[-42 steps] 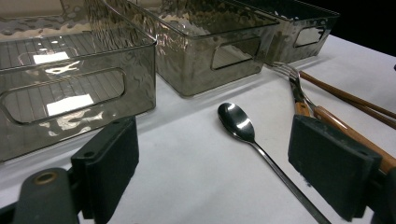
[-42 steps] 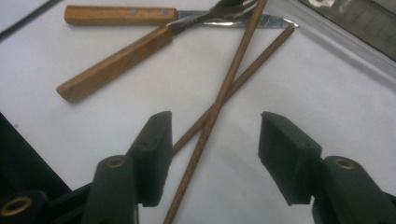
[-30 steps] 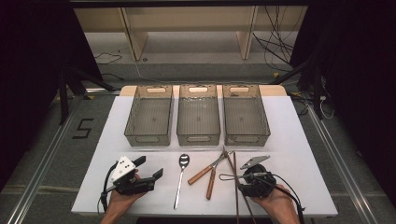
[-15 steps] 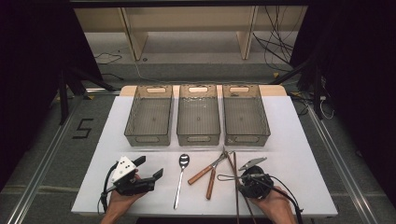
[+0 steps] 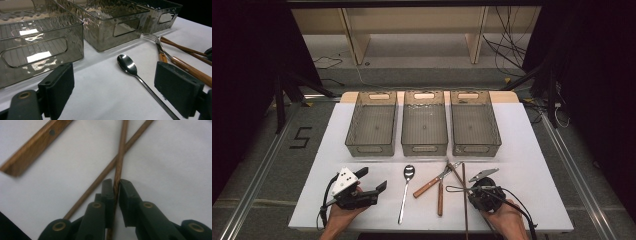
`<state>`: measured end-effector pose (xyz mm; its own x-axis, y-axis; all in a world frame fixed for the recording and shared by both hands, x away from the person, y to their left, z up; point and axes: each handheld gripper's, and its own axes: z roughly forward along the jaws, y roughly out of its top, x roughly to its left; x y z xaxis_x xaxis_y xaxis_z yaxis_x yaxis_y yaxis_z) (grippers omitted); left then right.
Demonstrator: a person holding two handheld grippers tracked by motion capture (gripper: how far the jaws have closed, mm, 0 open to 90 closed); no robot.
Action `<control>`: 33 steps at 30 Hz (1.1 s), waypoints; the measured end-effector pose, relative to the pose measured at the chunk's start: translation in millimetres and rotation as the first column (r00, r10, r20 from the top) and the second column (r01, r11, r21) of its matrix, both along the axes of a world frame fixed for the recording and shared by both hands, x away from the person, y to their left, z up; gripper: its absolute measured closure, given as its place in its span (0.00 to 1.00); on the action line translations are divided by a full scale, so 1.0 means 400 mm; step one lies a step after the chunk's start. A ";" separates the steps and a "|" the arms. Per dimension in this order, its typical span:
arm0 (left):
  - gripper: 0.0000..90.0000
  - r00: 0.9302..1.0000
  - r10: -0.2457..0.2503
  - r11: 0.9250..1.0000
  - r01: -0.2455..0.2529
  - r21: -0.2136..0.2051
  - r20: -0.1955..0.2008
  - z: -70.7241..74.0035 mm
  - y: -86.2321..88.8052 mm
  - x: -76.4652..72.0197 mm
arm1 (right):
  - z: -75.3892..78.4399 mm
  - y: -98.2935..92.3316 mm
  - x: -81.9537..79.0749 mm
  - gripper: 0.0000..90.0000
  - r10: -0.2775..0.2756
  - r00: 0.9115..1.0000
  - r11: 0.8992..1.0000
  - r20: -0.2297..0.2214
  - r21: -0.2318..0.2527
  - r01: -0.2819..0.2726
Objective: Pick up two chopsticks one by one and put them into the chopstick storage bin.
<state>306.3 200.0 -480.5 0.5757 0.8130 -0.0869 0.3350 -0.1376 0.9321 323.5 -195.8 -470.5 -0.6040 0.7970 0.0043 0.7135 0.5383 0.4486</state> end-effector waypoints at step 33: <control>0.19 0.995 -0.025 0.997 0.017 -0.074 -0.099 0.050 -0.039 0.010 | 0.155 0.045 0.021 0.95 0.087 0.969 0.973 0.232 0.188 -0.132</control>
<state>310.3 184.6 -460.3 0.5781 0.7901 -0.2040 0.4250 -0.0781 0.9018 331.9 -177.7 -408.6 -0.6912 0.7225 0.0138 0.5266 0.4905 0.6944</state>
